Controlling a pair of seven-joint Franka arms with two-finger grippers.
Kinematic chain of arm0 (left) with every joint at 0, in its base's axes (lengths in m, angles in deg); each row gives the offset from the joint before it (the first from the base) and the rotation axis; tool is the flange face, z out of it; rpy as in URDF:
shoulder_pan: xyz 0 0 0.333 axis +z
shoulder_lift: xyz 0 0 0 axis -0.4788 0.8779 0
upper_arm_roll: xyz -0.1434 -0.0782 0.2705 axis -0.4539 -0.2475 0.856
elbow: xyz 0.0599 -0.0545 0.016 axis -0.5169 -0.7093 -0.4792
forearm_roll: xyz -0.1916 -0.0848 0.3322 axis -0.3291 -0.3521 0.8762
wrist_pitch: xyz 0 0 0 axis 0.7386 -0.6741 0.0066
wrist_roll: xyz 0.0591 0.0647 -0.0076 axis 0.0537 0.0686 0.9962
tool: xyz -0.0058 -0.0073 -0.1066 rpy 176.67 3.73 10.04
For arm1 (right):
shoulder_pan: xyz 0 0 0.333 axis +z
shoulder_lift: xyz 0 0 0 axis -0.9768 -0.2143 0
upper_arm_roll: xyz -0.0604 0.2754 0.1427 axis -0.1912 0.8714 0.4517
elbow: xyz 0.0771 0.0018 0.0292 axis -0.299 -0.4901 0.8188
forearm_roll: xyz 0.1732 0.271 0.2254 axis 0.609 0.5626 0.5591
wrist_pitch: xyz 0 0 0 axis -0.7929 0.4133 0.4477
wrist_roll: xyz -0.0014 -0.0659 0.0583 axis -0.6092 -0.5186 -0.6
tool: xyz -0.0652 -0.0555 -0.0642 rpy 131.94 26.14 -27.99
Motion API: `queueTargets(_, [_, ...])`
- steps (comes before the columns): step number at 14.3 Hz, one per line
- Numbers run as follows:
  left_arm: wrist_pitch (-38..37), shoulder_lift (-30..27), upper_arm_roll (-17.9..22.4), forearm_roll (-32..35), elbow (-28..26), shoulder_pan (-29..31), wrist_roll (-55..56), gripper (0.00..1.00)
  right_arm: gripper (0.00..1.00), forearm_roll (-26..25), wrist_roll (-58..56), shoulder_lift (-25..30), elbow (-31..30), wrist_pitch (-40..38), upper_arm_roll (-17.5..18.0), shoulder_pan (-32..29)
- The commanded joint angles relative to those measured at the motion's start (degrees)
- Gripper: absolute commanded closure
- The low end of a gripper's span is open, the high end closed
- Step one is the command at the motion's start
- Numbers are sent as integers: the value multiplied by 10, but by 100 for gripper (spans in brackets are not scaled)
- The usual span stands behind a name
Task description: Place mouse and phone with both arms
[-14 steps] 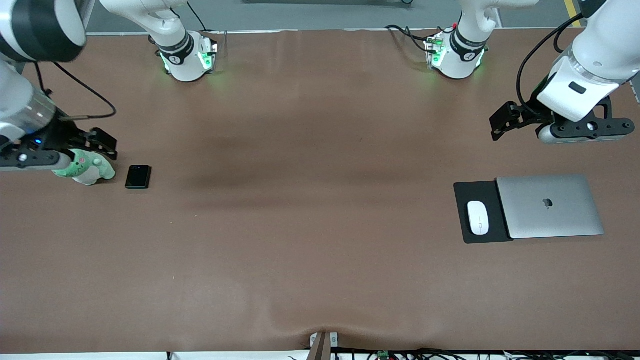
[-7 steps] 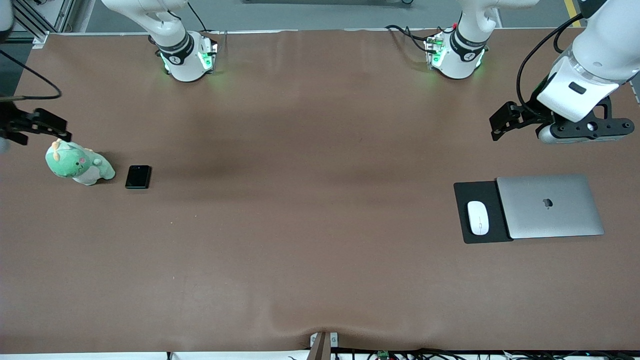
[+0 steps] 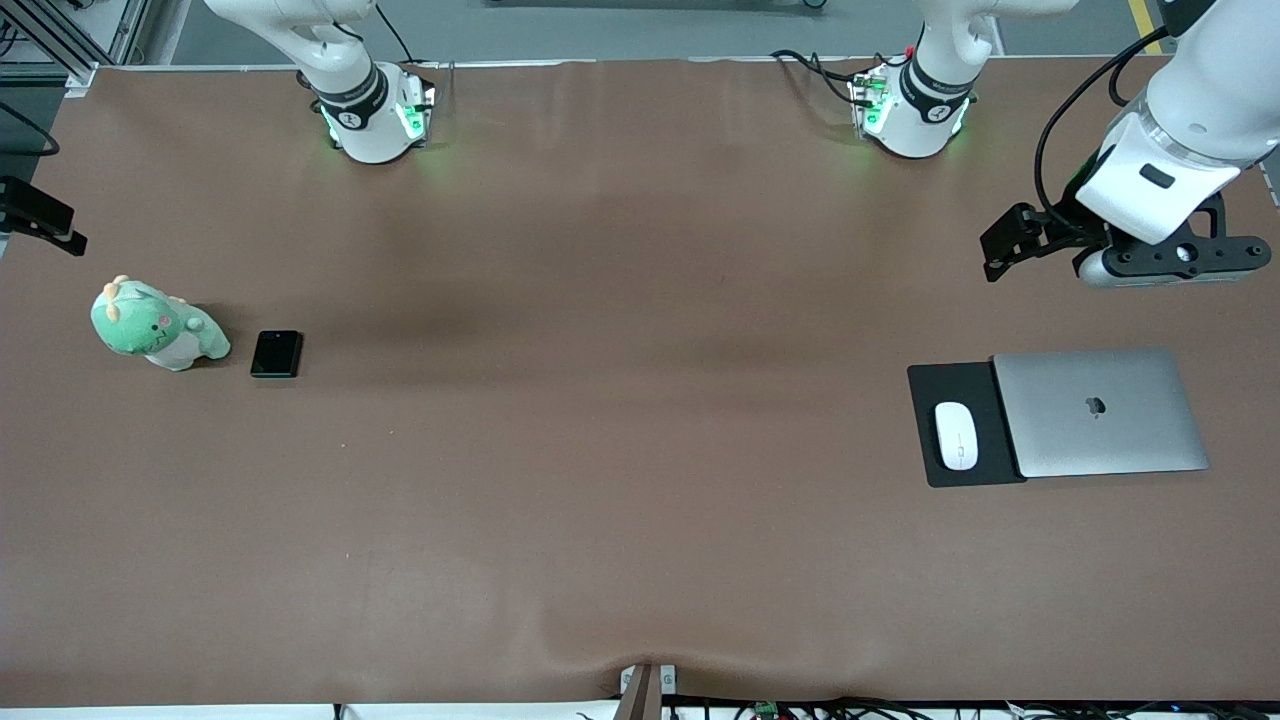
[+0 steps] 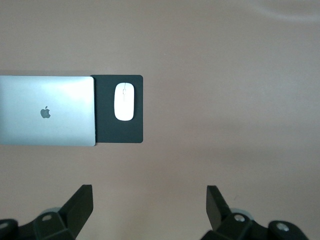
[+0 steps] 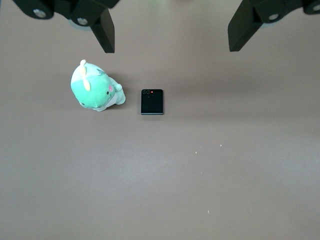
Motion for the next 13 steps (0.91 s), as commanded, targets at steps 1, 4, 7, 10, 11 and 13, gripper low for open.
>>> queueTargets(1, [-6,0,5,-7,8,3,-13,0,0,-8,27,-3,4,0,3,5])
queueTargets(4, [-6,0,5,-6,8,2,-14,0,0,-5,28,-5,1,3,2,35])
queueTargets(7, [-6,1,6,-6,7,4,-45,0,0,-5,25,-7,-1,4,2,32])
queueTargets(10, [-6,1,7,-5,7,7,-45,0,0,-5,25,-9,-4,11,0,25])
queueTargets(11, [-6,1,7,-5,7,7,-45,0,0,-5,25,-9,-5,11,0,25])
queueTargets(13, [-6,2,7,-5,7,7,-44,0,0,-4,25,-9,-7,16,0,25])
